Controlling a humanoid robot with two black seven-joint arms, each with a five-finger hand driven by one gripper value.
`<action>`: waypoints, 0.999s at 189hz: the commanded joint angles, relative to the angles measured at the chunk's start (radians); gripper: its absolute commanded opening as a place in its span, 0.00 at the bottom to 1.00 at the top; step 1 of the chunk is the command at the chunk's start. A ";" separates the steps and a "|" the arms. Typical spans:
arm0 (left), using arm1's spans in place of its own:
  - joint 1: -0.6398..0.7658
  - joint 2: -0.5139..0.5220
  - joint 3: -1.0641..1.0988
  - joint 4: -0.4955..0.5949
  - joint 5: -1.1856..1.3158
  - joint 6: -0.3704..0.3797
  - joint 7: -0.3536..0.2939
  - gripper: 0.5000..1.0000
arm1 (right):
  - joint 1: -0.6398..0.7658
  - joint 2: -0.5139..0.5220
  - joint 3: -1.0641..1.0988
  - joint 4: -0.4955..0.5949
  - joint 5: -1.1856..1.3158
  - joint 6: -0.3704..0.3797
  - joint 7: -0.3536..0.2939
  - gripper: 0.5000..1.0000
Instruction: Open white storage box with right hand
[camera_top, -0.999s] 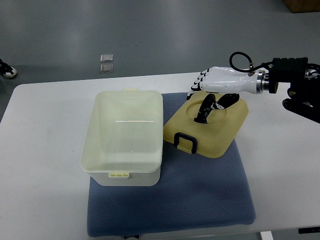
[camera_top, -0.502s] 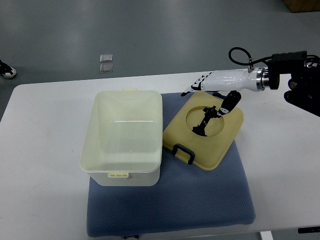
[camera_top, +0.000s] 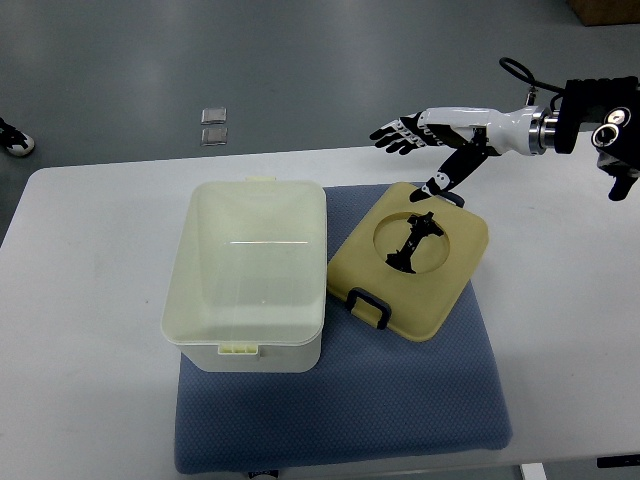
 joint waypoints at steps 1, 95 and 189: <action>0.000 0.000 0.000 -0.001 0.000 0.000 0.000 1.00 | -0.032 0.035 0.000 -0.033 0.146 -0.006 -0.046 0.79; 0.000 0.000 0.000 0.001 0.000 0.000 0.000 1.00 | -0.143 0.182 0.189 -0.186 0.667 -0.015 -0.218 0.79; 0.000 0.000 0.000 0.001 0.000 0.000 0.000 1.00 | -0.193 0.316 0.312 -0.255 0.767 -0.235 -0.211 0.85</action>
